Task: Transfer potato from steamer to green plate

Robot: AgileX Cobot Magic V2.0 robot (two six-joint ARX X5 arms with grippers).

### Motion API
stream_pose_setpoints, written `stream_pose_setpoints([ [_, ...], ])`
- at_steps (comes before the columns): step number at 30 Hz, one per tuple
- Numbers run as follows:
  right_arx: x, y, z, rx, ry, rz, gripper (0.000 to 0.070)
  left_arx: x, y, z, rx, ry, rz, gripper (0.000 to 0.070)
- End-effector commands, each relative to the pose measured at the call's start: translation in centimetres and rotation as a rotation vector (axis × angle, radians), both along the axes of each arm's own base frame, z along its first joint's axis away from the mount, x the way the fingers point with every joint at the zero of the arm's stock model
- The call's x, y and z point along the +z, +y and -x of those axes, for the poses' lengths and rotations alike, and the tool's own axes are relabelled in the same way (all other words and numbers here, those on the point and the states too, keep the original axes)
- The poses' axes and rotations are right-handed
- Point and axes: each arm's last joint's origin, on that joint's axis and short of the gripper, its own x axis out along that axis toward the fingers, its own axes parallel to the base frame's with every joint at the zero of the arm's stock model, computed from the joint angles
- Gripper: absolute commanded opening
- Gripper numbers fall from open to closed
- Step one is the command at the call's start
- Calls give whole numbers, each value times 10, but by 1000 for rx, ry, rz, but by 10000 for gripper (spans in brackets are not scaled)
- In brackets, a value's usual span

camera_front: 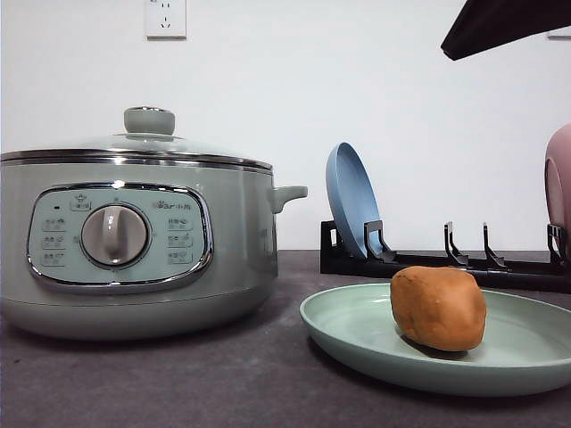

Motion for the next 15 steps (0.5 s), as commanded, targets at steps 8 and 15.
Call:
stream_pose_setpoints([
  [8,6,1,-1,13,-30,-9,0,-34,1,-3,8,74,1,1],
  [15,6,1,-1,13,-30,-9,0,-49,1,-2,7,186,9,1],
])
